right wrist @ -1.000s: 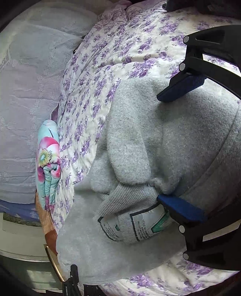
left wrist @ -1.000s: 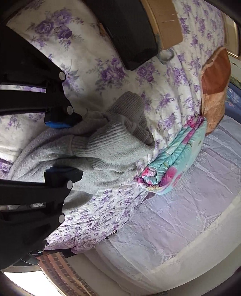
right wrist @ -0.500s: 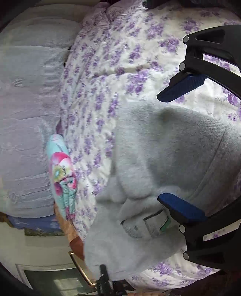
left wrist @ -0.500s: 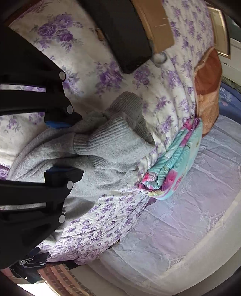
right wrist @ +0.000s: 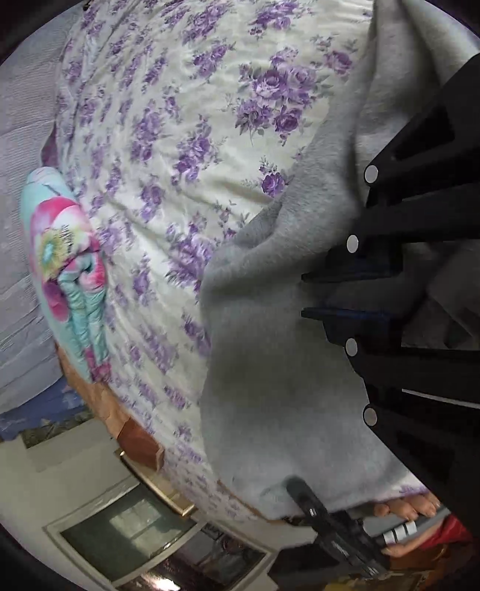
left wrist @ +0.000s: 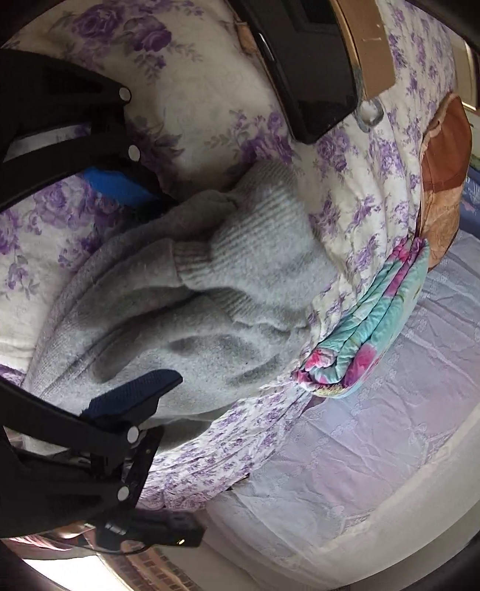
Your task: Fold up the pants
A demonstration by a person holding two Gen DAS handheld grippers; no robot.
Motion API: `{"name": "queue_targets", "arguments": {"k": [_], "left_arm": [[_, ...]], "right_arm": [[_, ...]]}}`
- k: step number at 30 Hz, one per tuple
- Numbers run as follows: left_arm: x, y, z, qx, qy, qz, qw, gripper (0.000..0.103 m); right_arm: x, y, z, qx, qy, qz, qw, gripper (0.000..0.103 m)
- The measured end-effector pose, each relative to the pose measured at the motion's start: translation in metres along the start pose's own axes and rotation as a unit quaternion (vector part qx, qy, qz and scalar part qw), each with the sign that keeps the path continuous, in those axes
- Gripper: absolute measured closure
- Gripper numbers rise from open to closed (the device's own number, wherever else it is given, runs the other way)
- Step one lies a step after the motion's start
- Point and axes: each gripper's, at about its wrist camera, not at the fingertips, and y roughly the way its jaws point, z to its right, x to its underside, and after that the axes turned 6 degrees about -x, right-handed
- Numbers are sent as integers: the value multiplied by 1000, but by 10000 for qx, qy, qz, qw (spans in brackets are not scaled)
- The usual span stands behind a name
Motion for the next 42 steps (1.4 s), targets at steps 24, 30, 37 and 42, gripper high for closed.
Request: {"name": "queue_targets", "arguments": {"k": [24,30,37,42], "left_arm": [[-4,11,12,-141,378,-287,9988,5],[-3,6,11,-281,257,-258,9989,44],[-8,-1,-1,81,-208,-289,9993,66],[-10,-20,23,30,117,35,9999,76]], "right_arm": [[122,-41,-98,778,-2676,347,9598,41],[119,-93,-84,219,-2112,1067,9713,40],[134,-164,-7,1429,-1143,1774,9670,37],[151,-115,21,1874,-1290,1030,9683,25]]}}
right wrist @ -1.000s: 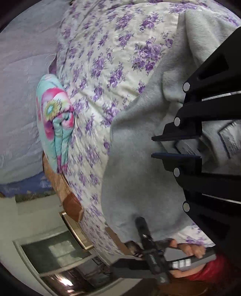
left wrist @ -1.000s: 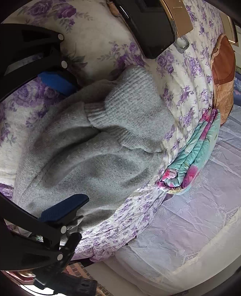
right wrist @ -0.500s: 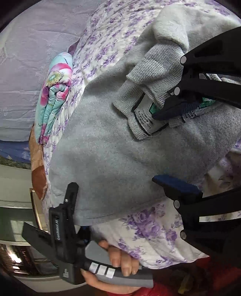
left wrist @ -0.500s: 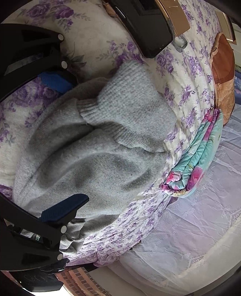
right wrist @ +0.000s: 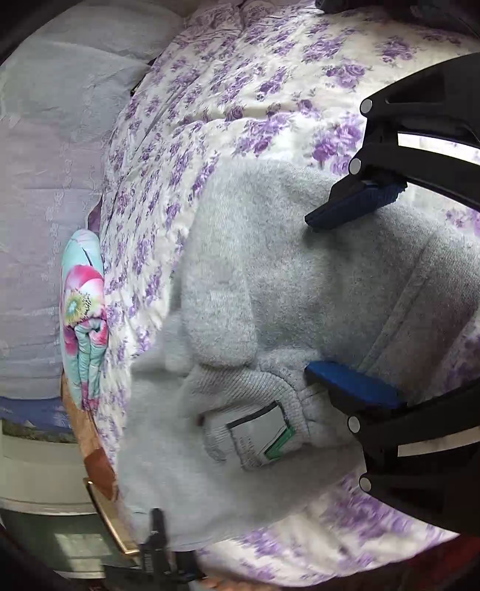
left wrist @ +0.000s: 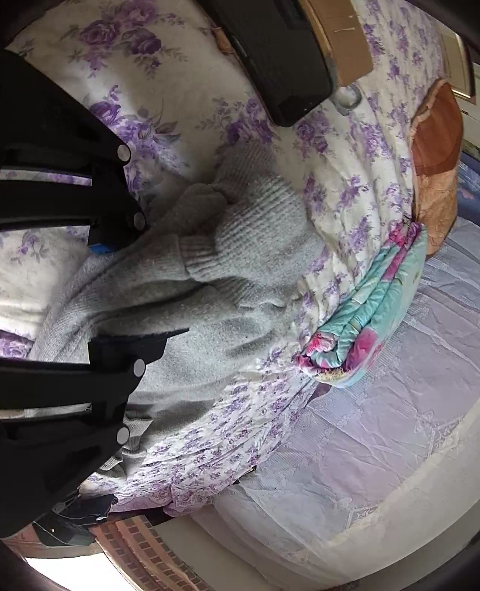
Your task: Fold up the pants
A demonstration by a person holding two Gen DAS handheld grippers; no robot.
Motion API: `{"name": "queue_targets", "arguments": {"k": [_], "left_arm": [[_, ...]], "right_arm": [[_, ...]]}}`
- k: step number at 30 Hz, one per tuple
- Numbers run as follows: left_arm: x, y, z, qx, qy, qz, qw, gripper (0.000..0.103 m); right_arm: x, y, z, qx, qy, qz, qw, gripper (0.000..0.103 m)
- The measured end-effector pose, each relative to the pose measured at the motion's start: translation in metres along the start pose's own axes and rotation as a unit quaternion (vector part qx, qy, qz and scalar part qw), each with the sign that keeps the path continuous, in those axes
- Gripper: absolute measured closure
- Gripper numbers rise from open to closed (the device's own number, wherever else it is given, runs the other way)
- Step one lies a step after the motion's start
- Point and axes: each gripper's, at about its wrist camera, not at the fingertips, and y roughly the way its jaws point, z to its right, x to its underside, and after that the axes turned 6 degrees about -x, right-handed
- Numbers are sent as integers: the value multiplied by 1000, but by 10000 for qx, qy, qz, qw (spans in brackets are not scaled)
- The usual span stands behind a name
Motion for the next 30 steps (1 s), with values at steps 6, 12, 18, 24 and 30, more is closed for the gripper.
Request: {"name": "queue_targets", "arguments": {"k": [6,12,18,24,30], "left_arm": [[-3,-33,50,-53,729,483,9962,80],[7,-59,114,-117,1695,987,9805,81],[28,-68,174,88,2521,1106,9613,81],[80,-58,242,433,3615,990,9261,81],[154,-10,280,340,4631,573,8838,81]], "right_arm": [[7,-24,27,-618,722,711,9929,23],[21,-27,76,-1072,1997,939,9694,21],[37,-14,102,-1415,2853,872,9439,21],[50,-21,121,-1358,3383,1250,9227,21],[58,-23,130,-1386,3633,1345,9115,21]]}}
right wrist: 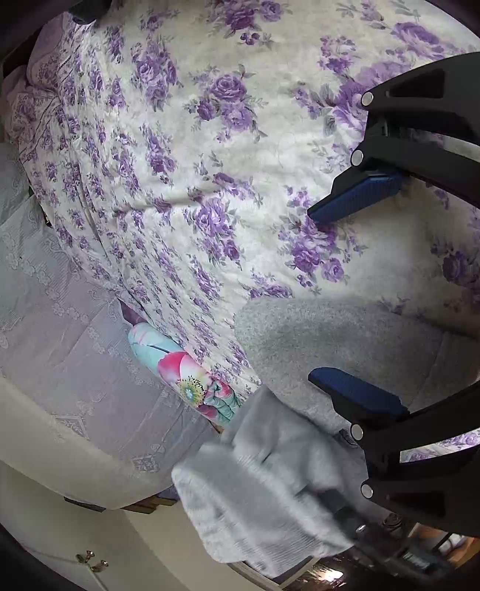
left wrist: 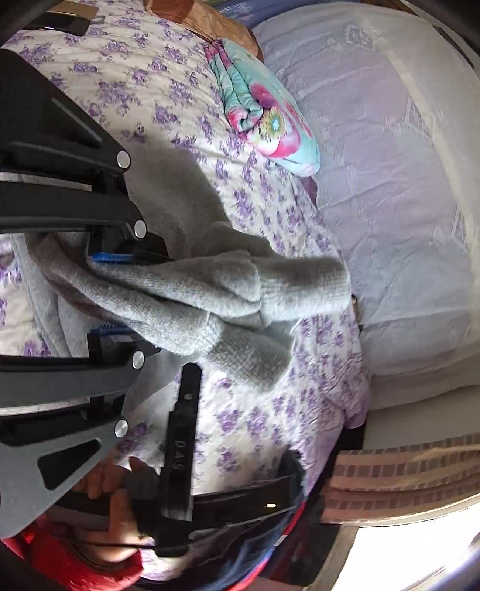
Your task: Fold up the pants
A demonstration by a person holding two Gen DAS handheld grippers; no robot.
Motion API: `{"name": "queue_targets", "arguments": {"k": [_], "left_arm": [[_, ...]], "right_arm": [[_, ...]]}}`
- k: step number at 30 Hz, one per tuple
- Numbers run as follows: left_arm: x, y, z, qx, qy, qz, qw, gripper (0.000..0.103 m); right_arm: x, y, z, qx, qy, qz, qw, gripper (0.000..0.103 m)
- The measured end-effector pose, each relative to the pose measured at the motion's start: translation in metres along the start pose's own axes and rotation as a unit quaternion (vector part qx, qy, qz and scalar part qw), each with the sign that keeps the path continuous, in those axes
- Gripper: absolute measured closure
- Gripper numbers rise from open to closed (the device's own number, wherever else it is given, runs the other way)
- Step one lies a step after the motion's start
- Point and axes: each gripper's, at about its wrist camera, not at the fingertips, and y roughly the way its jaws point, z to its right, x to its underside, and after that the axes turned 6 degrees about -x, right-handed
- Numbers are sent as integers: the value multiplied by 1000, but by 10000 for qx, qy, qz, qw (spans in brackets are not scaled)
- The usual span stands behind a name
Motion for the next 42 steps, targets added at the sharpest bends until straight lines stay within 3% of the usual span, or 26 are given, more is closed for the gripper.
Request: {"name": "queue_targets", "arguments": {"k": [4,14,16,19,21,22,23,25,27,30,32,34,36,40,41,42], "left_arm": [[16,14,16,-225,289,-161,9992,81],[13,11,11,-299,130,-167,9993,79],[15,22,26,-378,529,-373,9972,69],[24,25,41,-652,821,-411,9936,67],[25,15,37,-585,815,-363,9943,62],[25,8,31,-474,730,-365,9955,54],[24,-1,23,-361,607,-342,9969,32],[24,-28,5,-228,295,12,9993,4],[23,-53,-11,-133,154,329,9993,4],[16,-57,-32,-355,-89,350,9987,4],[10,-41,-44,-421,-444,72,9981,4],[7,-23,-50,-190,-840,-225,9960,5],[11,-8,-44,101,-982,-492,9939,5],[46,22,-13,96,-622,-927,9937,4],[55,24,-9,137,-622,-853,9943,4],[61,21,-4,75,-493,-684,9964,4]], "right_arm": [[0,-2,4,-17,87,35,10000,21],[0,-8,4,73,109,263,9996,21],[-1,-12,7,132,169,377,9991,21],[-3,-19,13,223,276,587,9976,21],[-4,-23,17,258,344,708,9966,21],[-5,-25,18,278,357,771,9960,21],[-6,-28,18,305,347,853,9953,21],[-9,-37,13,344,197,1081,9933,21],[-15,-49,-1,472,-157,1319,9900,21],[-28,-67,-42,354,-907,1481,9842,21],[-33,-66,-75,286,-1487,1303,9798,19],[-32,-58,-101,348,-2009,1082,9730,17],[-22,-42,-112,874,-2476,813,9615,17],[5,-2,-64,2059,-2476,-71,9467,11],[9,5,-45,2200,-2321,-271,9471,8],[2,-2,-33,2070,-1876,-292,9597,8]]}}
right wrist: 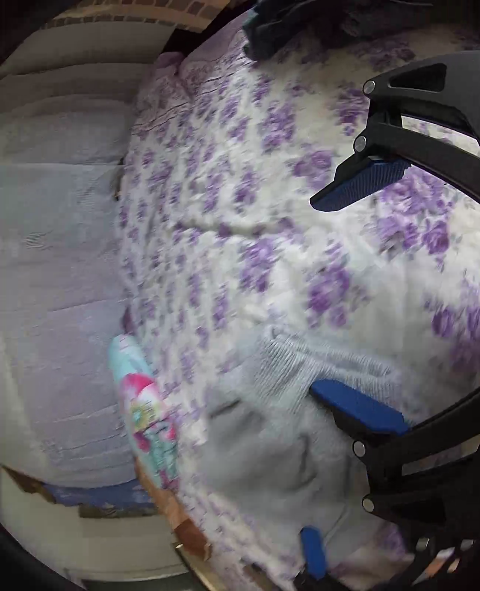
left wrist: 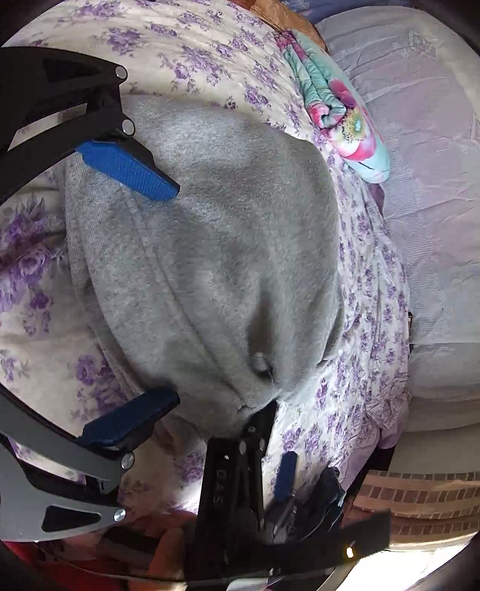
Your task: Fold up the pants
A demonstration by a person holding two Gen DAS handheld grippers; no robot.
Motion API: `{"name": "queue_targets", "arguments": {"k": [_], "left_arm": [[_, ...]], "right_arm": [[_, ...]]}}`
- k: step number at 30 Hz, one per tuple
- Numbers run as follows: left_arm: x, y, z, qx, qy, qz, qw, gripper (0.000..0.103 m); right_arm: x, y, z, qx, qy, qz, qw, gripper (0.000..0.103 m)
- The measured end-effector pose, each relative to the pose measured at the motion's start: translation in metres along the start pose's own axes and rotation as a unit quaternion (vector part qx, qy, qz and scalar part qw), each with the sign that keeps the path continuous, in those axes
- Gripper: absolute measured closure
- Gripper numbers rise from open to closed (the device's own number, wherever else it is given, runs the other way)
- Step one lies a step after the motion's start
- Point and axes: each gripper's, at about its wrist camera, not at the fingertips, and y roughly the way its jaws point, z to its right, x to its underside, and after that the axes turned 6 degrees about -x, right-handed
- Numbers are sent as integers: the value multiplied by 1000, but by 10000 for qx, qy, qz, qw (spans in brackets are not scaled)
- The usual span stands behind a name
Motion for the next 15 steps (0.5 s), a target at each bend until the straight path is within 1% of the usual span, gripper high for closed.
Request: {"name": "queue_targets", "arguments": {"k": [1,2,3,4,5,7,8,9,10,11,12,13,14,15], "left_arm": [[4,0,6,-214,188,24,9996,4],[5,1,8,-307,219,16,9993,4],[4,0,7,-271,169,8,9995,4],[2,-1,3,-209,141,-26,9997,4],[0,-5,-1,-119,66,-18,9999,4],[-2,-21,-14,140,-175,138,9997,4],[-5,-31,-22,212,-295,298,9989,4],[-7,-40,-29,153,-397,459,9980,4],[-10,-46,-36,33,-494,597,9970,4],[-14,-50,-43,-56,-596,700,9957,4],[-18,-49,-50,-71,-696,723,9949,4],[-21,-45,-55,-49,-802,649,9947,4],[-22,-38,-60,14,-926,512,9944,4],[-21,-29,-62,123,-1023,350,9941,4]], "right_arm": [[-2,0,7,471,71,-63,9988,9],[-3,6,7,967,-164,-163,9950,9],[-2,12,8,859,-212,-357,9954,9],[-3,11,9,543,-200,-350,9977,14],[-6,1,7,358,-212,-115,9991,15],[-15,-30,2,203,-281,589,9977,15],[-21,-45,-1,-41,-315,889,9955,15],[-31,-59,-5,-407,-317,1110,9925,15],[-43,-67,-11,-812,-321,1201,9889,15],[-55,-69,-18,-1201,-353,1173,9852,15],[-67,-68,-28,-1612,-415,1052,9804,23],[-77,-61,-39,-1988,-449,858,9753,40],[-86,-50,-49,-2275,-446,623,9707,64],[-93,-37,-60,-2487,-424,390,9669,77]]}}
